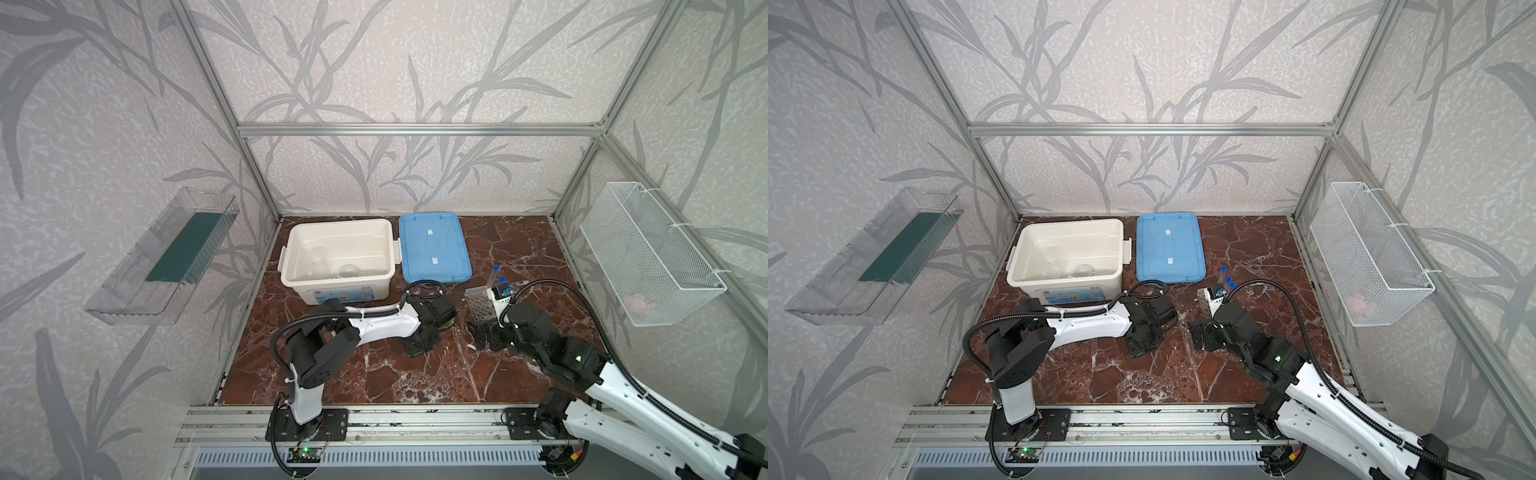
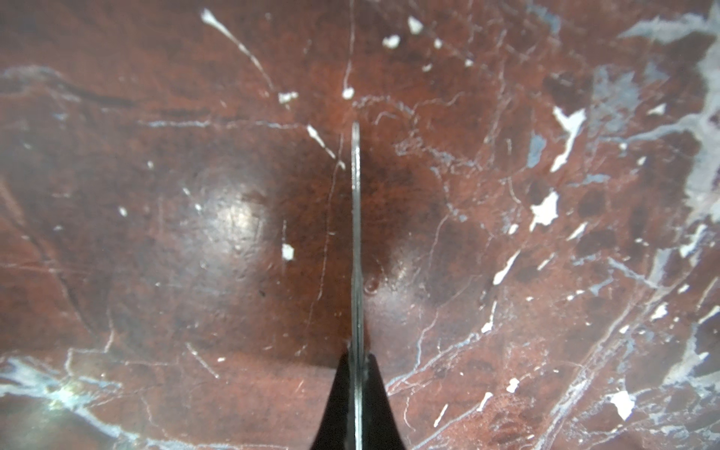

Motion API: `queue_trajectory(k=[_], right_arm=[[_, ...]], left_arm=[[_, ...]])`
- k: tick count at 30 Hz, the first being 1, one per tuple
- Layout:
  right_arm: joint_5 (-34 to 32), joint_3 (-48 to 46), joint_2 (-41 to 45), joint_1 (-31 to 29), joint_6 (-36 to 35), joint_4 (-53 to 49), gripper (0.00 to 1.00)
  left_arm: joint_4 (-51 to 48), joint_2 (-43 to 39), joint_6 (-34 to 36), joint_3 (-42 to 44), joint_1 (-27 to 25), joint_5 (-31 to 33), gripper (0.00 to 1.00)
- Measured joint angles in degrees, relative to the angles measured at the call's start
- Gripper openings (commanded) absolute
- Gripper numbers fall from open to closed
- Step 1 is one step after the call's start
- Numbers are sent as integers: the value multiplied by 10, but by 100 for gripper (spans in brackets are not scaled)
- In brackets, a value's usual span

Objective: Organize the chemistry lab equipment

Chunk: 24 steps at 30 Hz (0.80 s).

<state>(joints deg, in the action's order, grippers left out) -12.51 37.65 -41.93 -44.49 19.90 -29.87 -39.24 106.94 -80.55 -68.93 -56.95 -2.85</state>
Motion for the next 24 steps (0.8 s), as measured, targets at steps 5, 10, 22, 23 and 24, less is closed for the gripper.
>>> queue_trajectory(k=[5,10,22,23,24], right_arm=[[0,0,1,0,0,0,100],[0,1,2,0,-1,0,100],[11,98,-82,2,-46,40,98],[18,121,-105,3,-50,44,98],[30,145,-128,3,-52,47,98]], left_arm=[[-21,-33,15,0,0,27,0],[-62,-112,47,-7,-1,77,0],[-156,-241,223,-154,16,147,0],[-156,-255,250,-165,34,138,0],[-156,-264,268,-174,54,126,0]])
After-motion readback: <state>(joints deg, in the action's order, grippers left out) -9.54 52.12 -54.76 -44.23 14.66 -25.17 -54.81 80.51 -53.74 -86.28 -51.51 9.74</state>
